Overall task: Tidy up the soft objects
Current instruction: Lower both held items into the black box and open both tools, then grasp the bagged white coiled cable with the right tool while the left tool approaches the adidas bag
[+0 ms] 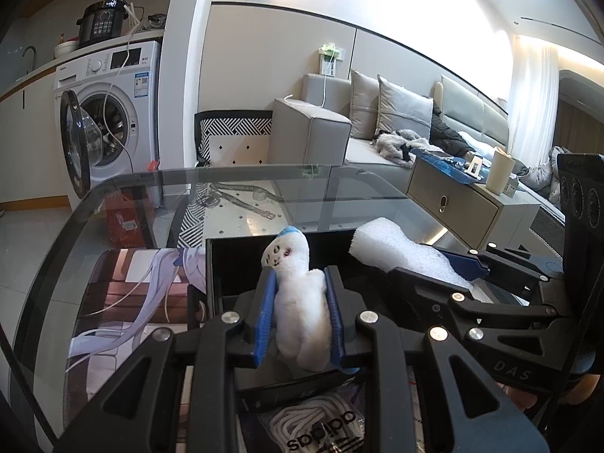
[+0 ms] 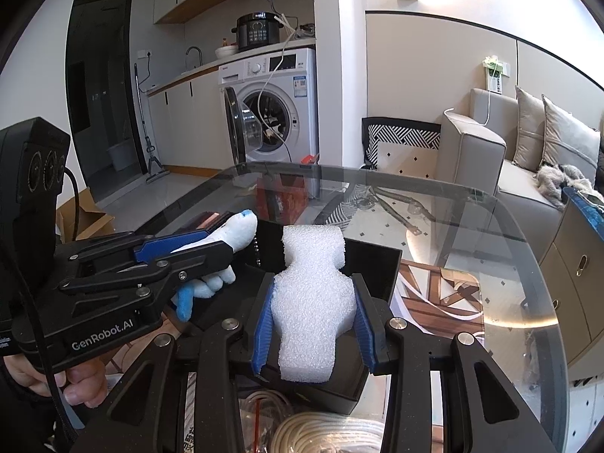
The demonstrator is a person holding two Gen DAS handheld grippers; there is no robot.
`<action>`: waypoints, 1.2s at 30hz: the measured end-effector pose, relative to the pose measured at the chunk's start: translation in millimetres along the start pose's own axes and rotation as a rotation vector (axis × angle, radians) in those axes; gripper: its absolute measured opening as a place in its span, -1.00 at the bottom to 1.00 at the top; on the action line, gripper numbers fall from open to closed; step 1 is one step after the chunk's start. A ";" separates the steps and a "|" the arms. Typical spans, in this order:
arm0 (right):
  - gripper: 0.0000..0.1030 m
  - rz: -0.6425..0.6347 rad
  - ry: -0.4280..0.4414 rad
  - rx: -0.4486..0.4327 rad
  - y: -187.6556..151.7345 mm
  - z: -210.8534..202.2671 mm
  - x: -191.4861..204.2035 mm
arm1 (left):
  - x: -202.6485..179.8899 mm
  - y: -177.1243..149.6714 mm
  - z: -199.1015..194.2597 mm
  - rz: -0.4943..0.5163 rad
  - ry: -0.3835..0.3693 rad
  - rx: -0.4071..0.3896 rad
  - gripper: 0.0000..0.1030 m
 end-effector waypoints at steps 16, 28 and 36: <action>0.35 0.006 -0.048 -0.040 2.6 -15.9 -15.8 | -0.3 1.8 -9.8 0.027 0.005 -0.019 0.03; 0.99 0.082 -0.072 -0.016 -21.1 -80.1 -31.5 | 5.0 -1.6 -55.8 0.035 0.027 -0.063 1.00; 0.99 0.104 -0.040 0.025 -43.2 -94.3 -31.3 | 6.7 -14.9 -73.9 0.025 0.027 -0.024 1.00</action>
Point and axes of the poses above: each gripper's, at about its wrist camera, not at the fingertips, and z roughly the way its jaws point, x to its left, y to its top, the point moved 3 cm from there along z, roughly the way its jaws point, and after that the axes turned 7 degrees about -x, right-handed, at the moved point
